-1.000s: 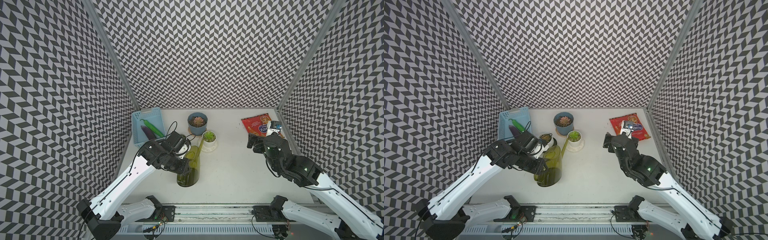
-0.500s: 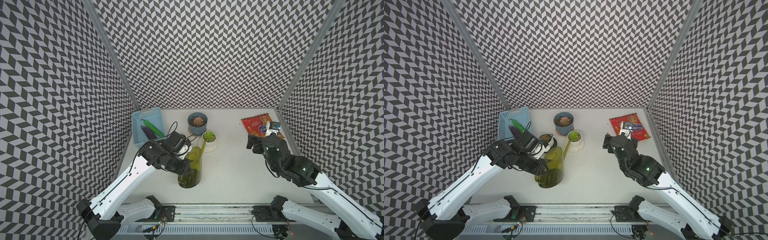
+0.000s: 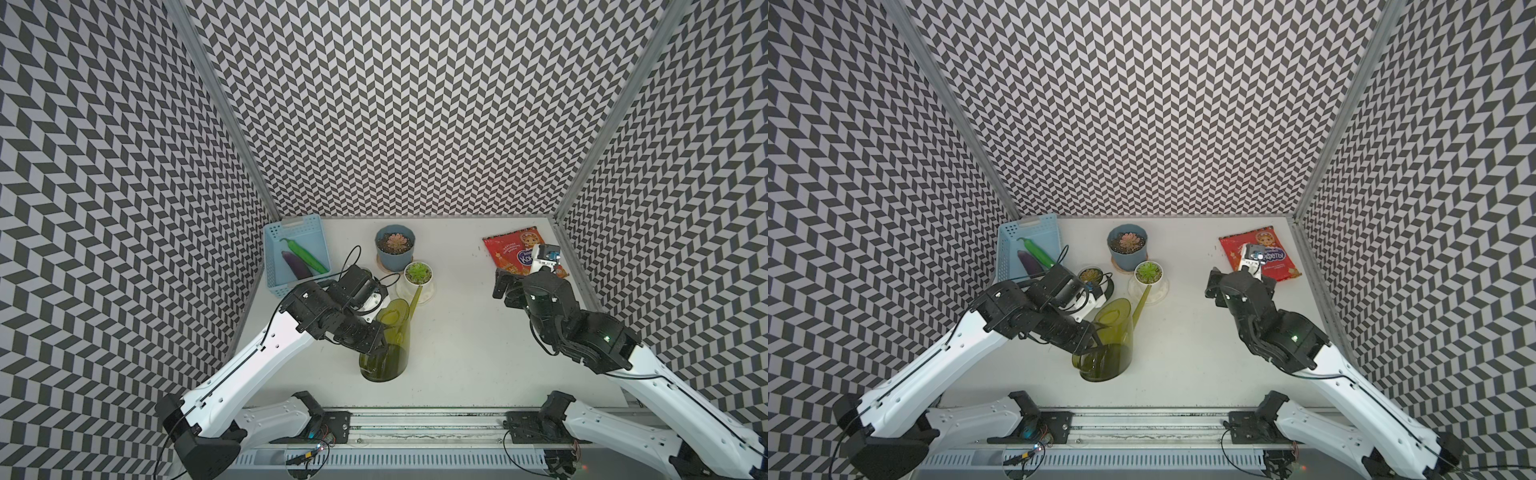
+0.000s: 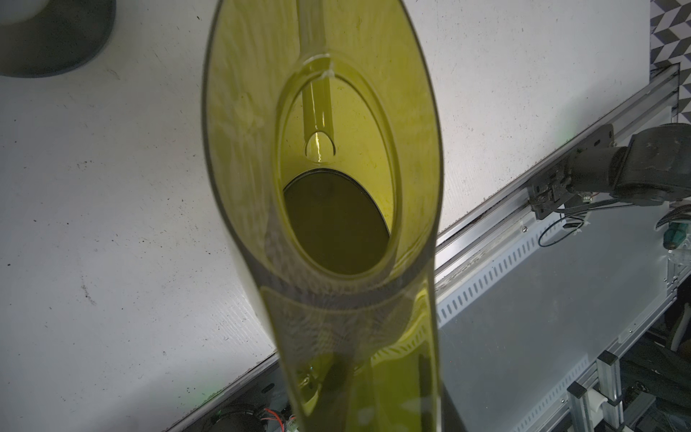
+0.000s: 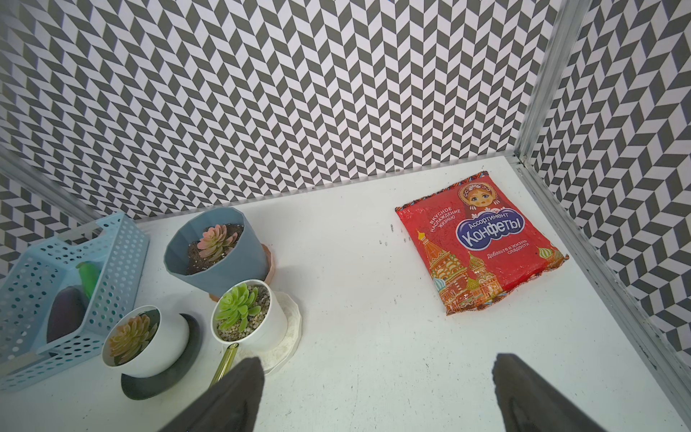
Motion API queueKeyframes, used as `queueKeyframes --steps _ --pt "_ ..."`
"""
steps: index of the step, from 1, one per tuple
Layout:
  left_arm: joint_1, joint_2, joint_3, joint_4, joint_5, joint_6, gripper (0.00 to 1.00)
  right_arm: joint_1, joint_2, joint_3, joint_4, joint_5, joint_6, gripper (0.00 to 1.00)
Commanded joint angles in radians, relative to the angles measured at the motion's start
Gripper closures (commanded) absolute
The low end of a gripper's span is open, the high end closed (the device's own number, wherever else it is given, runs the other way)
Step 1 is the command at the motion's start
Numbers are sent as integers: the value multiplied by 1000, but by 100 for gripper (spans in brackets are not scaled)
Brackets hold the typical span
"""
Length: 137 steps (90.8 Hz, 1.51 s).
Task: Water the succulent around the soil edge
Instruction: Water the soil of the potted plant with water.
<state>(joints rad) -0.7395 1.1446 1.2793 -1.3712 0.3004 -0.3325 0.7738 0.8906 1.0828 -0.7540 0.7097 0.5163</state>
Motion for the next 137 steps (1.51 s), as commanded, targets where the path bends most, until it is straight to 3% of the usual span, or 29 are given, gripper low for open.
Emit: queueKeyframes --steps 1,137 --pt "-4 14 53 17 -1 23 100 -4 -18 -6 45 6 9 0" --pt "-16 187 218 35 -13 72 100 -7 -64 -20 37 22 16 0"
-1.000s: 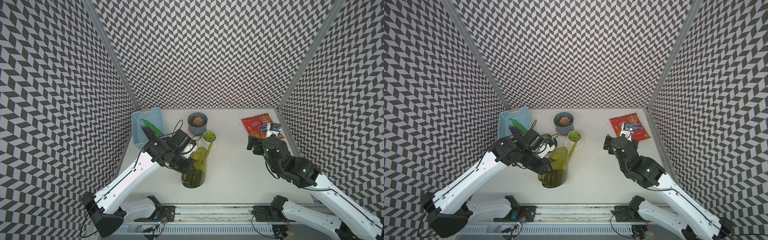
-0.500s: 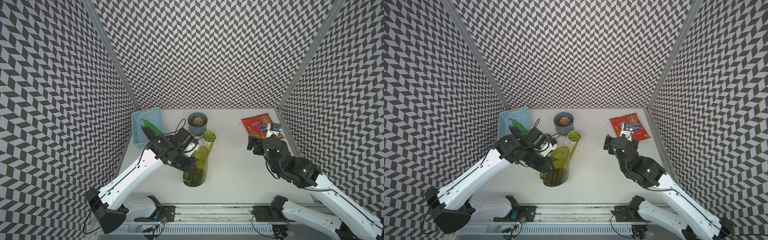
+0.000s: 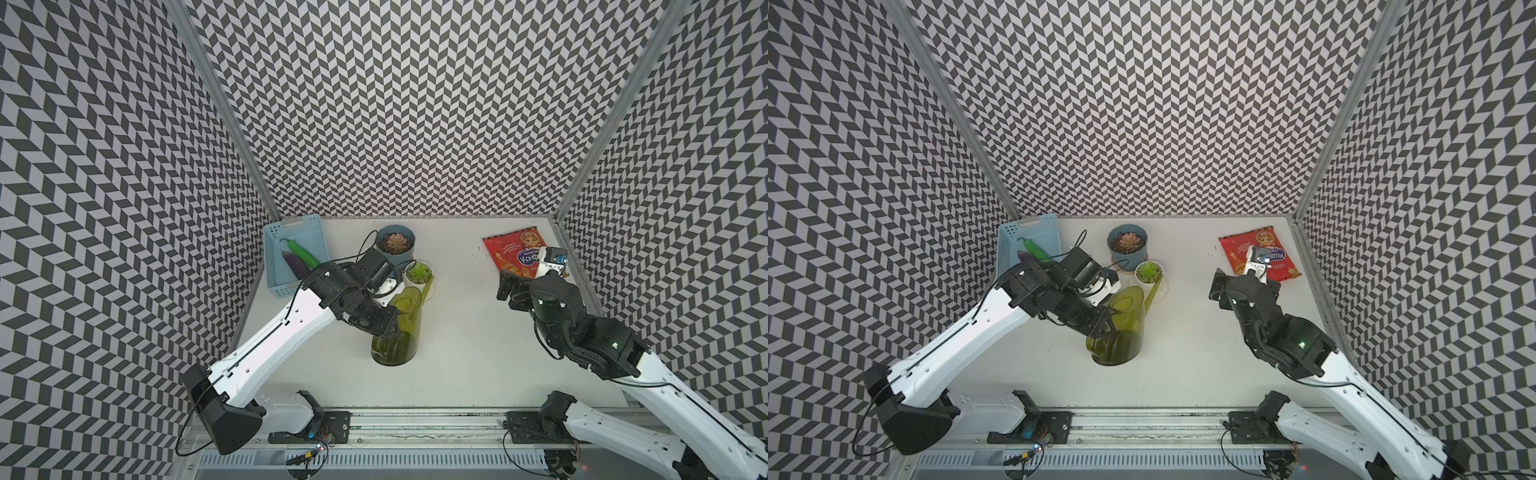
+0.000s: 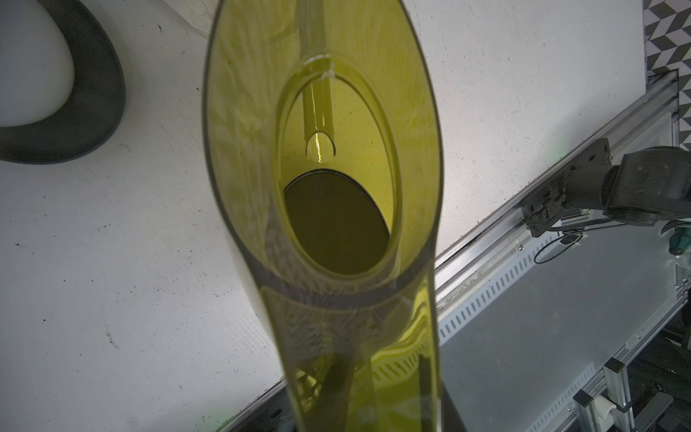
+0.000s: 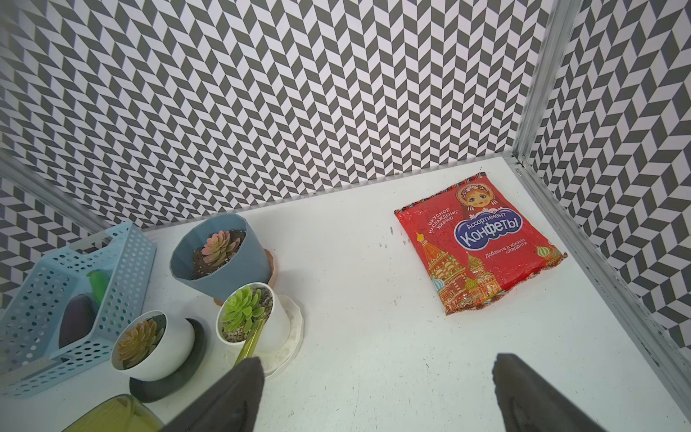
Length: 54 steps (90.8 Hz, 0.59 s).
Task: Water the succulent around the soil edge
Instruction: Water the soil of the potted plant with water.
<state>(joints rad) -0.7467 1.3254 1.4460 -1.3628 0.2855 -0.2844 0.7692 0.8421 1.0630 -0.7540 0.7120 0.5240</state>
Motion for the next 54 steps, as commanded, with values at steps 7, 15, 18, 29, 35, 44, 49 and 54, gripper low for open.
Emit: queueKeyframes --steps 7,15,18,29,35,44,49,54 --pt "-8 13 58 24 -1 24 100 -2 -17 -1 35 20 9 0" --pt "-9 17 66 25 -7 21 100 -1 -18 -1 35 19 10 0" --pt "-8 18 69 27 -9 19 100 -2 -18 -1 35 20 9 0" --pt "-8 24 87 30 -16 10 100 -2 -20 -1 35 19 10 0" --pt "-8 28 100 29 -19 4 100 -4 -21 -3 35 20 9 1" --pt "-8 35 117 27 -16 1 100 -4 -23 -5 37 20 9 0" --pt "-7 37 123 21 -17 1 100 -4 -24 -6 37 21 7 0" --pt "-8 38 129 16 -23 -2 100 -4 -24 -7 38 21 8 0"
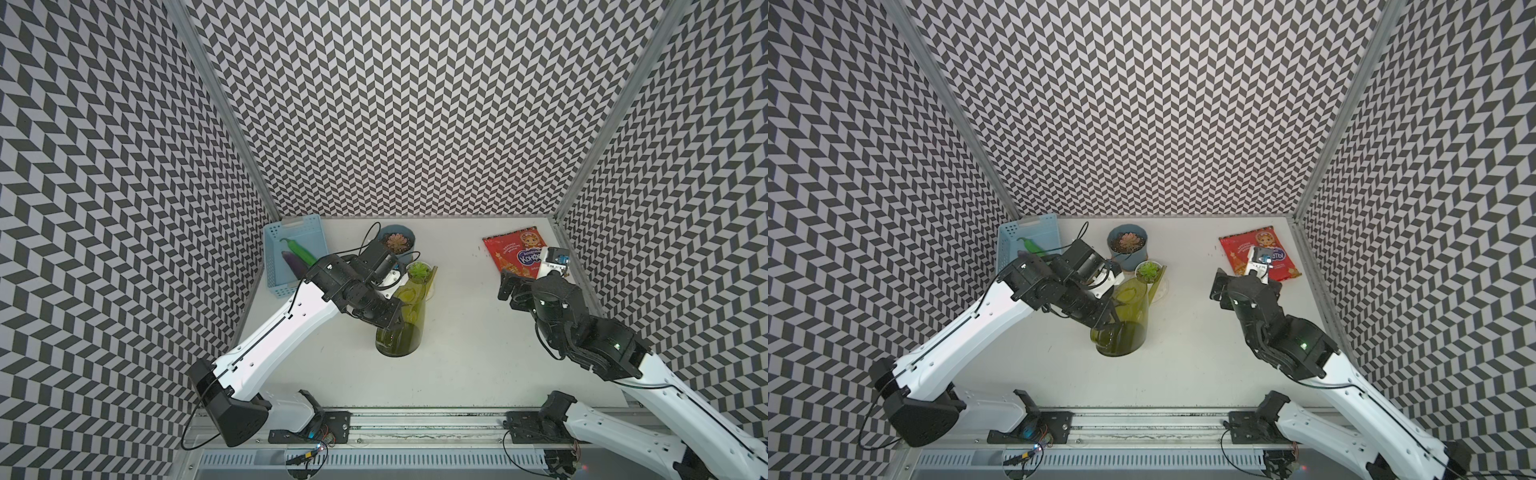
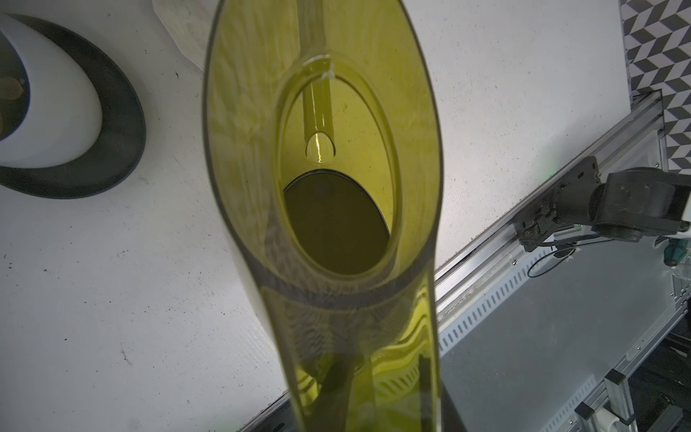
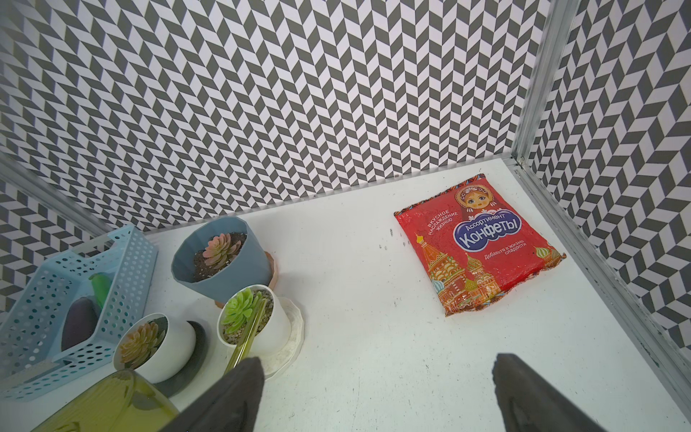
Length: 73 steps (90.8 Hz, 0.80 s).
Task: Water the succulent around the soil edge
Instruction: Water the soil of the potted plant with water.
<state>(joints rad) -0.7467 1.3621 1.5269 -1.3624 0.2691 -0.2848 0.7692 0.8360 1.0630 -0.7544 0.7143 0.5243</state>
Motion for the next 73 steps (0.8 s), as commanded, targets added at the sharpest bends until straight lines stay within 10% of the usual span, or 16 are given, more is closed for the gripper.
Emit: queueKeyframes --steps 1,73 --pt "-6 1 48 14 -8 -1 100 -4 -19 -7 38 18 8 0" --pt "39 -59 53 8 -51 -28 100 -5 -14 -11 44 6 10 0"
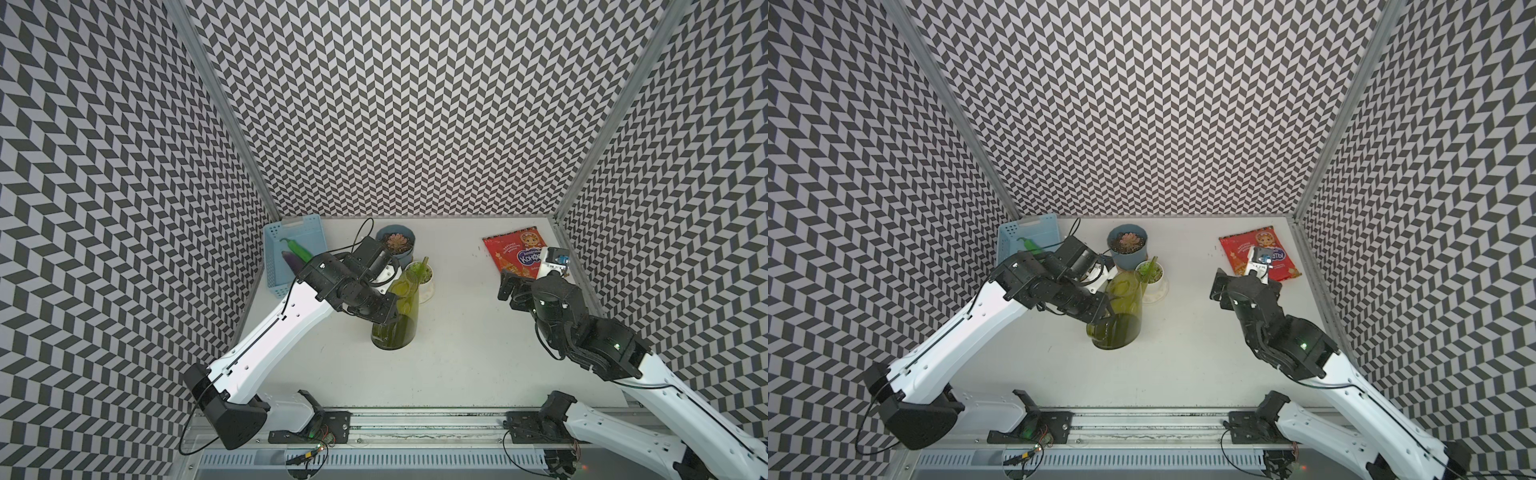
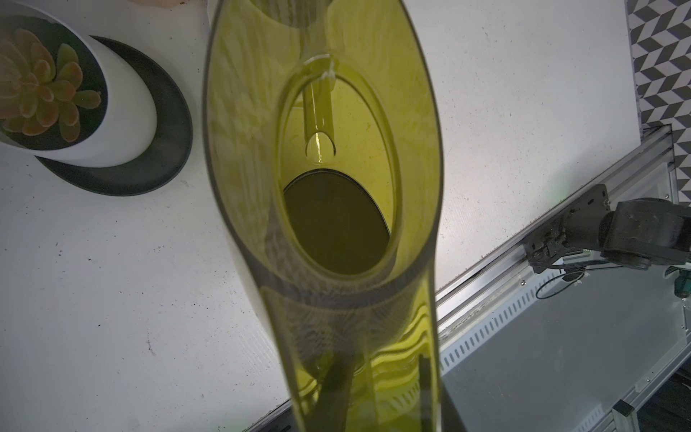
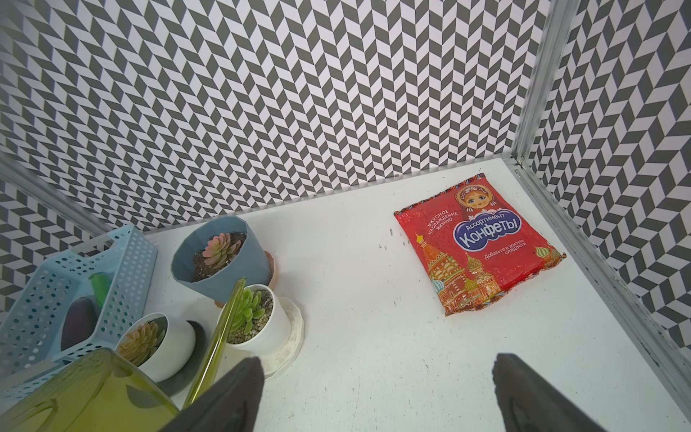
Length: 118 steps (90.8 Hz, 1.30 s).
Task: Water the succulent around the soil edge
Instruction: Water the soil of the potted plant with water.
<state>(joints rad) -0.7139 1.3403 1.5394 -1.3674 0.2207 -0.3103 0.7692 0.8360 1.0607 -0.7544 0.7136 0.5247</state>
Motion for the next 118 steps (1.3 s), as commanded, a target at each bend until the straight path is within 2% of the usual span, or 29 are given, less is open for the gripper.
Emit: queueKeyframes --steps 1,62,118 --pt "7 -38 40 13 -3 -2 100 -5 -13 -8 43 7 9 0" --pt "91 -119 -20 13 -14 -3 100 -5 -5 -8 46 -5 7 0" --pt "97 -176 -116 13 16 -7 100 -6 4 -10 52 -12 8 0"
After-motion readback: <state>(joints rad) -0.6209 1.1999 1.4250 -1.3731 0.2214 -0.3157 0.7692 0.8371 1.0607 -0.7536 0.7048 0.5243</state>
